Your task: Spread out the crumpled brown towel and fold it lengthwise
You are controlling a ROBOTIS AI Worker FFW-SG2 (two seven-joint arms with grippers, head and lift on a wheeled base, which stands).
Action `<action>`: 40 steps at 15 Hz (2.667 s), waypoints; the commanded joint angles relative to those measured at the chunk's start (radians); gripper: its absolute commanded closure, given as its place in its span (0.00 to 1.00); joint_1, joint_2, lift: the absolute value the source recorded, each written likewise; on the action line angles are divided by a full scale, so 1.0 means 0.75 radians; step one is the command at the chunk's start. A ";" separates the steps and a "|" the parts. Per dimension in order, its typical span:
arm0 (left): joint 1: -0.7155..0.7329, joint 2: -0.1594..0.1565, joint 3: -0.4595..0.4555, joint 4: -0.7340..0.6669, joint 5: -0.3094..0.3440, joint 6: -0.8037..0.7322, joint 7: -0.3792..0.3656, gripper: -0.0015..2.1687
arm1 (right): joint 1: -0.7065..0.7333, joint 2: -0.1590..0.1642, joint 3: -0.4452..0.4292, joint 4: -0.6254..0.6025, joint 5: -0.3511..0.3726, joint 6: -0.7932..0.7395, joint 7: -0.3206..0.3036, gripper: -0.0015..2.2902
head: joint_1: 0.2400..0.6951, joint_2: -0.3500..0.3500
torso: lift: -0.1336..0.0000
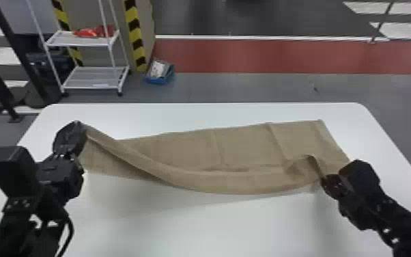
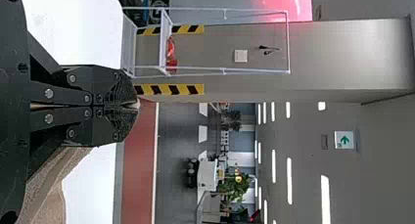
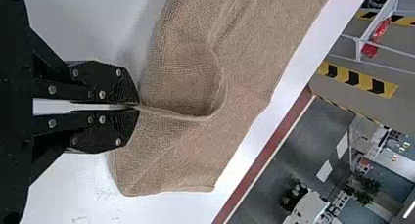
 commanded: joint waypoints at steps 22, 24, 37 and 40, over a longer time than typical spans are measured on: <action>0.021 -0.002 -0.013 -0.176 -0.233 0.358 0.003 0.66 | -0.028 0.053 -0.508 -0.273 -0.444 -0.014 0.296 0.57 | 1.00 0.35 | 0.07; -0.032 -0.004 -0.017 -0.162 -0.266 0.399 0.003 0.66 | -0.122 0.045 -0.506 -0.167 -0.440 0.011 0.294 0.57 | 1.00 0.35 | 0.07; -0.462 -0.010 -0.156 0.243 -0.391 0.652 -0.023 0.66 | -0.604 -0.041 -0.456 0.473 -0.356 0.023 0.204 0.57 | 1.00 0.33 | 0.07; -0.519 -0.014 -0.158 0.313 -0.395 0.603 -0.021 0.66 | -0.633 -0.043 -0.420 0.520 -0.350 0.023 0.173 0.57 | 1.00 0.34 | 0.07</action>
